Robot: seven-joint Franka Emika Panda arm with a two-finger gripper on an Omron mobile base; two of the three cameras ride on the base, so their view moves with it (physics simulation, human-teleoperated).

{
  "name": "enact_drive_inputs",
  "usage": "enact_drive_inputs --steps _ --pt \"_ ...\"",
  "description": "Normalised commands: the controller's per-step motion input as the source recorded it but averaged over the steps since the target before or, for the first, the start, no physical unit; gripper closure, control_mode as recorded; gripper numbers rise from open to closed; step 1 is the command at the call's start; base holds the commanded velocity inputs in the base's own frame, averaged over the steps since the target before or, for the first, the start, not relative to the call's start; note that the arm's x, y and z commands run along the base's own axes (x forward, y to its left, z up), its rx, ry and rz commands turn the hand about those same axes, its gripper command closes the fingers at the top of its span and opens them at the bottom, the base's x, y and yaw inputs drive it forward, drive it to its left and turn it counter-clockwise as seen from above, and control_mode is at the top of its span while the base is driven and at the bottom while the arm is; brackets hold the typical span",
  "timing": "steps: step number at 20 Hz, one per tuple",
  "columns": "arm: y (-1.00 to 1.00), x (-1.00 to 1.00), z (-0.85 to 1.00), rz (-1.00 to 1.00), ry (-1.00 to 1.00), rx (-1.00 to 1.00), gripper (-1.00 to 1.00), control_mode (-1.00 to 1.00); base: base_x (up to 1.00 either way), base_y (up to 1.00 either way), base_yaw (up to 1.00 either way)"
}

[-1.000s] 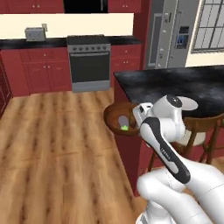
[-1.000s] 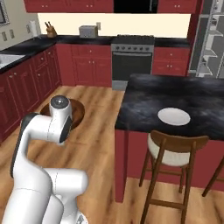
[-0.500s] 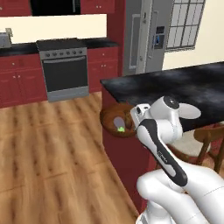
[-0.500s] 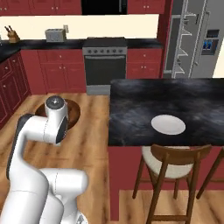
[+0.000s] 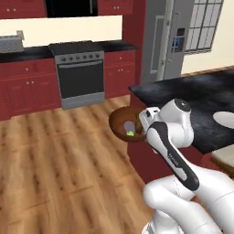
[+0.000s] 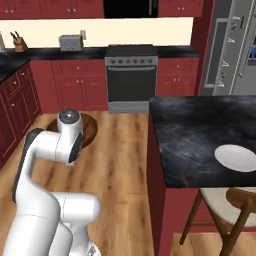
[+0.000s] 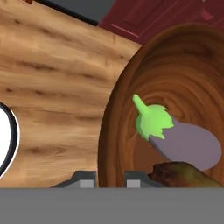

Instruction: Pick the chicken drumstick and eggplant from their plates and place them in the bowl. Then put the bowl in the fridge.

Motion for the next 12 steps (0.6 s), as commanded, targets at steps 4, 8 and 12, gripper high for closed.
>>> enact_drive_inputs --steps 4,8,12 --pt "0.00 0.00 0.00 0.00 0.00 0.00 1.00 1.00 0.52 0.66 -0.15" --pt "0.00 0.00 0.00 0.00 0.00 0.00 1.00 1.00 0.58 0.54 -0.24" --pt "0.00 0.00 0.00 0.00 0.00 0.00 1.00 1.00 0.59 0.51 -0.26"
